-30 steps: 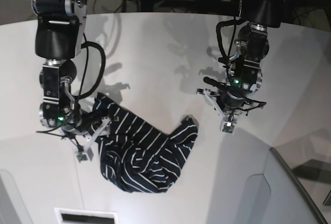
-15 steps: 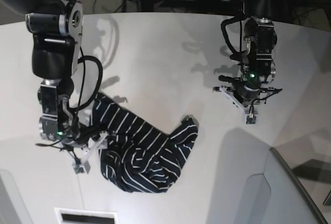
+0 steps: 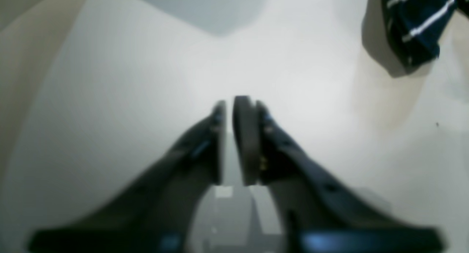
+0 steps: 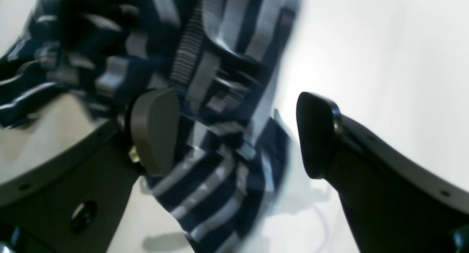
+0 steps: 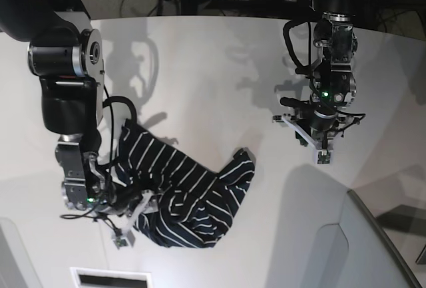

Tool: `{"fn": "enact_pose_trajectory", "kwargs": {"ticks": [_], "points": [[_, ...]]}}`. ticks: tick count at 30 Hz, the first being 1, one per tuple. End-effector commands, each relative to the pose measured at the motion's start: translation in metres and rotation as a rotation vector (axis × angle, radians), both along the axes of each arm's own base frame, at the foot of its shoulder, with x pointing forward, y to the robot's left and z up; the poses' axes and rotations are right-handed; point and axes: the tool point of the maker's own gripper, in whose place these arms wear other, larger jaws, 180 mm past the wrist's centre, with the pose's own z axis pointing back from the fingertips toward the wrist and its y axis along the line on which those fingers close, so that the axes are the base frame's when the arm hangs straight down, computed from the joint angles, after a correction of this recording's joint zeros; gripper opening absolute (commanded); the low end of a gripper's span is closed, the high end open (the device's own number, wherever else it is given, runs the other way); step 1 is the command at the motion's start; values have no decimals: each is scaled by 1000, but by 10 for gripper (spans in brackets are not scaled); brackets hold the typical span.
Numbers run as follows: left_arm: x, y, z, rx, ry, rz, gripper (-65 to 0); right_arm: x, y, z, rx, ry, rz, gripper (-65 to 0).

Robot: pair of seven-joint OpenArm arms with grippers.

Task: Layout the t-shirt on the table in an organized manner, then fold the t-shirt properly
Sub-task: 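Grasp the shirt edge with the right gripper and pull it outward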

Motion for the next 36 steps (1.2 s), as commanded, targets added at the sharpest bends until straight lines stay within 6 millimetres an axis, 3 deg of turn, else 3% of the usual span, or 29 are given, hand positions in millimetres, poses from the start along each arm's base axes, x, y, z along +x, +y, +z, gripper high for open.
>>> {"fn": "enact_pose_trajectory", "kwargs": {"ticks": [1,4,12,14,16,20,23,31,36], "points": [[11,0,15,-13,-55,1,-446,16,7,18,12,-55,13,-174],[12,-4,15,-82,-62,16,-382,18,15,13,25,-64,24,-177],[11,1,16,-99,-62,21,-382,12,12,-4,34,-31,16,-185],[12,1,16,-95,-63,20,-382,12,12,-4,36,-36,15,-216],[12,1,16,-96,-63,18,-382,12,13,-4,44,-47,13,-329],[11,1,14,-96,-58,19,-382,12,13,-6,45,-45,13,-641],[9,1,13,-94,-52,19,-382,14,7,-3,44,-54,0,-633],[1,-3,5,-93,-29,9,-382,17,-49,29,12,-157,-110,-650],[5,-34,4,-97,-22,-80,-382,13,-84,42,-56,-185,-137,-650]]}}
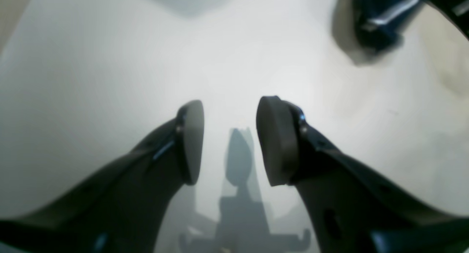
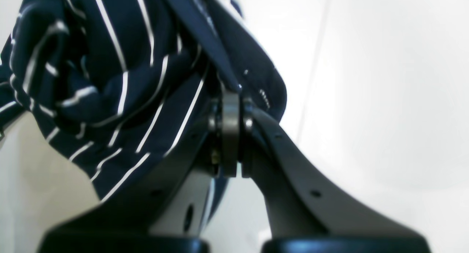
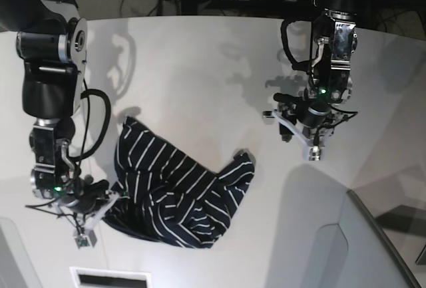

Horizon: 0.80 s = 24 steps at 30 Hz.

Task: Layout the t-shirt on the table in an organized manner, then fold the t-shirt properly
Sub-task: 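Grasp the shirt edge with the right gripper and pull it outward, then grasp the shirt with the left gripper and stretch it between grippers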

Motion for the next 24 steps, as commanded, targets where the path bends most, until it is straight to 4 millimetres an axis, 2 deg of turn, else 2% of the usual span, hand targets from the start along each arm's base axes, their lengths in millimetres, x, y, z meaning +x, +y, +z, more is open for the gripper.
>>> {"fn": "enact_pose_trajectory", "kwargs": {"ticks": [1,4,8,12,17,19,21,24], "points": [[12,-11,13,-10,-52,-28,-382,13,-16,22,-19,-63,-28,-650],[19,-42,17,-12,-62,-118,-382,12,-44,23,-58,-65,-93,-650],[30,-87,26,-18,-88,-237,-382,8,-63,22,-90,-60,-112,-650],[44,-144,34,-48,-104,-346,-382,1,-76,21,-117,-56,-123,-650],[57,-208,38,-101,-170,-444,-382,-10,-80,22,-140,-76,-122,-650],[58,-233,33,-109,-192,-495,-382,-15,-83,27,-156,-91,-120,-650],[54,-251,20,-101,-177,-540,-382,-20,-86,27,-169,-96,-119,-650],[40,-266,-9,-73,-116,-593,-382,-24,-86,25,-173,-96,-117,-650]]}}
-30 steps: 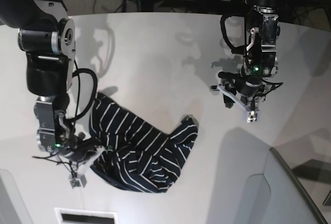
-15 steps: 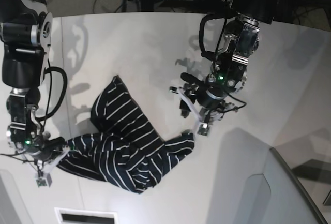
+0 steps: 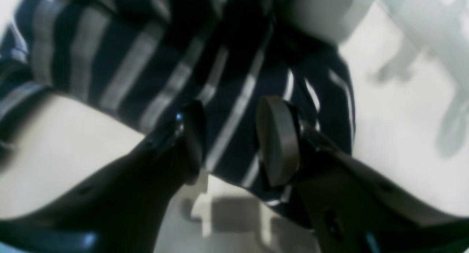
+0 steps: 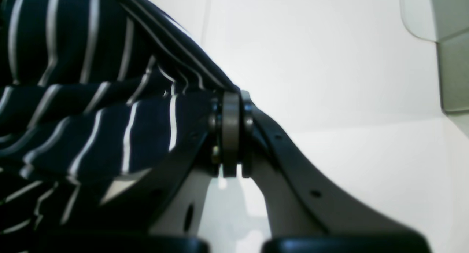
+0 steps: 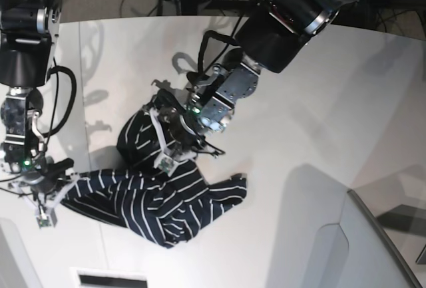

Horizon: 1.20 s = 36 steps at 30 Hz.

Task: Layout the t-shirt on the table in an organized manner, then fold the t-shirt properly
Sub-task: 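Grasp the shirt with the left gripper and stretch it between grippers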

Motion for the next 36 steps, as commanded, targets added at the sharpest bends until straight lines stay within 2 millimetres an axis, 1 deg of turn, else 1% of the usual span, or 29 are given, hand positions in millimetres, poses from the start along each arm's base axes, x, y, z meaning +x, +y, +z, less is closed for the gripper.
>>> {"fn": "enact_pose_trajectory", "kwargs": {"ticks": [1,2,4,6,8,10,13,17,21,24,27,29,30,31,32,35,36], "points": [[9,-11,12,-24,-44,-15,-382,12,-6,22,-10,-66,-4,-650],[4,-10,4,-8,-34,-28,-382,11,-6,21,-12,-66,-3,-650],[-4,-6,-10,19,-10,-39,-382,6,-20,25,-15,-76,-36,-650],[-10,8,-26,60,25,-31,-382,4,-32,30,-9,-94,-72,-650],[-14,41,-44,121,52,-10,-382,0,-44,32,-10,-97,-100,-650],[-16,73,-56,174,66,10,-382,-6,-50,30,-14,-76,-119,-650],[-15,112,-64,229,75,37,-382,-14,-50,29,-26,-55,-119,-650],[-12,150,-67,285,74,62,-382,-24,-44,31,-39,-69,-105,-650],[-8,184,-67,329,71,92,-382,-43,-42,29,-64,-34,-99,-650],[1,206,-62,311,71,176,-382,-64,-40,19,-77,34,-100,-650],[14,225,-52,276,61,274,-382,-88,-28,0,-58,104,-104,-650],[21,228,-45,248,44,309,-382,-105,-21,-16,-45,155,-99,-650],[19,229,-44,237,44,322,-382,-112,-14,-25,-25,178,-100,-650],[22,235,-37,232,33,337,-382,-119,-7,-33,-5,199,-102,-650],[24,238,-31,224,22,346,-382,-125,-1,-39,8,214,-101,-650],[30,236,-11,194,0,368,-382,-141,14,-53,39,251,-96,-648],[32,243,-2,191,-9,386,-382,-142,20,-56,54,256,-96,-647]]}}
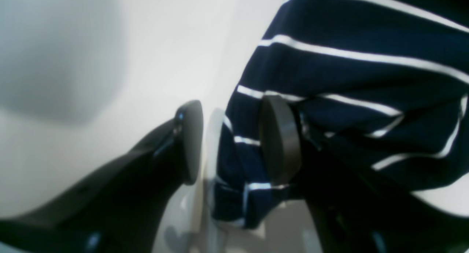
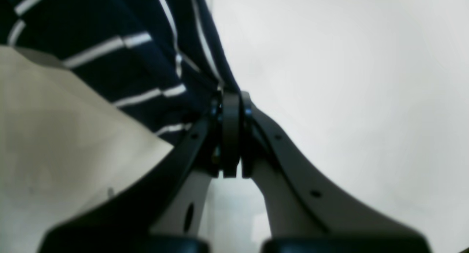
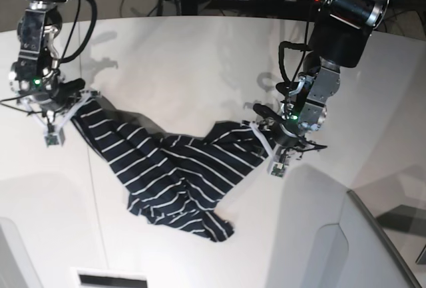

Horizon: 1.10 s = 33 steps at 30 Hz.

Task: Layout the t-shirt on the table in an organized manner, then fold the t-shirt properly
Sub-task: 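Grasp the shirt with the left gripper and stretch it between grippers, then regrasp the shirt fabric with the right gripper near the middle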

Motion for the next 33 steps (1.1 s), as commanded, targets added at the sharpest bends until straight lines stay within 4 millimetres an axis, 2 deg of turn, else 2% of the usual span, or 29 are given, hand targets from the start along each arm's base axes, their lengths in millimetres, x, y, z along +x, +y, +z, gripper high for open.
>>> {"fn": "enact_pose_trajectory", "kwargs": {"ticks": [1,3,4,7,9,11,13,17,21,28,31,33], "points": [[13,13,19,14,-48,23,-382,12,1,11,1,-39,-1,-632],[14,22,36,3,-77,55,-382,5,4,7,8,17,-4,-551],[13,30,44,-3,-91,76,-382,2,4,6,6,43,-4,-486],[10,47,71,-32,-150,141,-382,13,4,31,-17,-15,27,-299],[5,59,86,-43,-185,181,-382,23,10,55,-38,-82,94,-212],[-3,66,96,-47,-207,203,-382,38,19,77,-54,-145,183,-210],[-13,70,97,-47,-208,214,-382,60,30,89,-44,-182,253,-215],[-41,79,81,-38,-163,237,-382,100,48,67,45,-116,328,-216],[-69,95,64,-26,-112,283,-382,122,67,51,139,-87,381,-216],[-94,118,52,-5,-73,346,-382,140,84,39,226,-68,389,-218],[-99,119,48,-3,-59,347,-382,139,96,36,254,-64,399,-219],[-99,118,48,-3,-59,346,-382,139,103,36,264,-61,404,-251]]}}
